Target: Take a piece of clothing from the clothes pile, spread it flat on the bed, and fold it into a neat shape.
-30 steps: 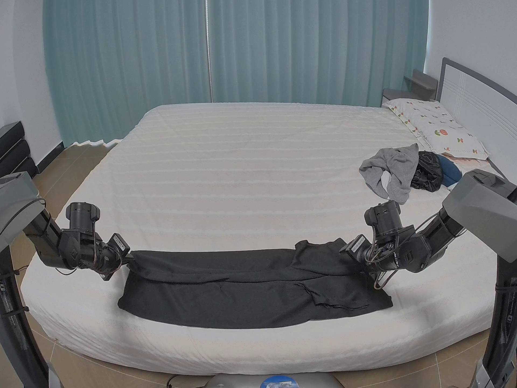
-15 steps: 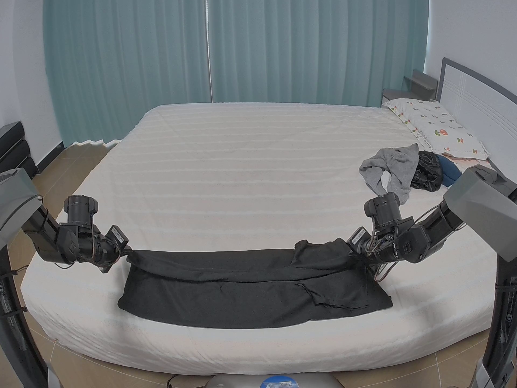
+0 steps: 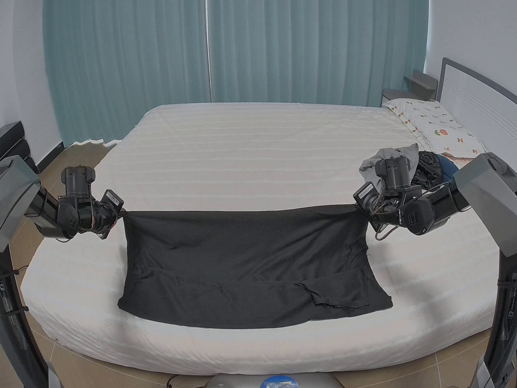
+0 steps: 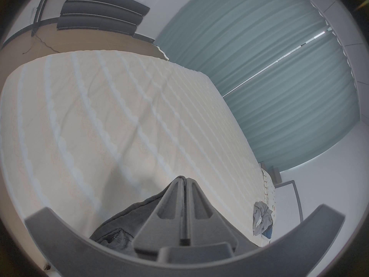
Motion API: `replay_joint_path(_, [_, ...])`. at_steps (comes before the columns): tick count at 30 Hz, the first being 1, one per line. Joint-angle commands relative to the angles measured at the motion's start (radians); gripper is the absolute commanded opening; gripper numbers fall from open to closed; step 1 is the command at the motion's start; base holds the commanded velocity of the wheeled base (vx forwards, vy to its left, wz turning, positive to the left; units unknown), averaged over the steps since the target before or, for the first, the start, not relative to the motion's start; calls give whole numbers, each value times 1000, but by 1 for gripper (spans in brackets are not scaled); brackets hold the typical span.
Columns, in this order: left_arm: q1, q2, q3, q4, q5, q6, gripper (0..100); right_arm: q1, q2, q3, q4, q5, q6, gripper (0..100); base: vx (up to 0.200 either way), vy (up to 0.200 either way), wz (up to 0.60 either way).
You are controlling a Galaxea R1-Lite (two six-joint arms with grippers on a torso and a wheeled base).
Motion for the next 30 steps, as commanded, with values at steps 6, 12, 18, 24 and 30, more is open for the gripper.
replay_joint_path(6, [50,7,144,-10,-9,122,0,16,-19,181,-10,10,-97,0,0,0,0])
replay_joint_path(12, [58,12,233,-8,-9,229,0,28,-17,241,-10,32,-133,0,0,0,0])
replay_joint_path(18, [50,18,278,-8,-11,278,0,40,-5,270,-10,46,-166,0,0,0,0])
replay_joint_path(24, [29,22,289,1,-9,286,0,48,18,282,-9,46,-184,0,0,0,0])
replay_joint_path(30, [15,13,304,1,-9,287,0,42,29,279,-9,44,-193,0,0,0,0])
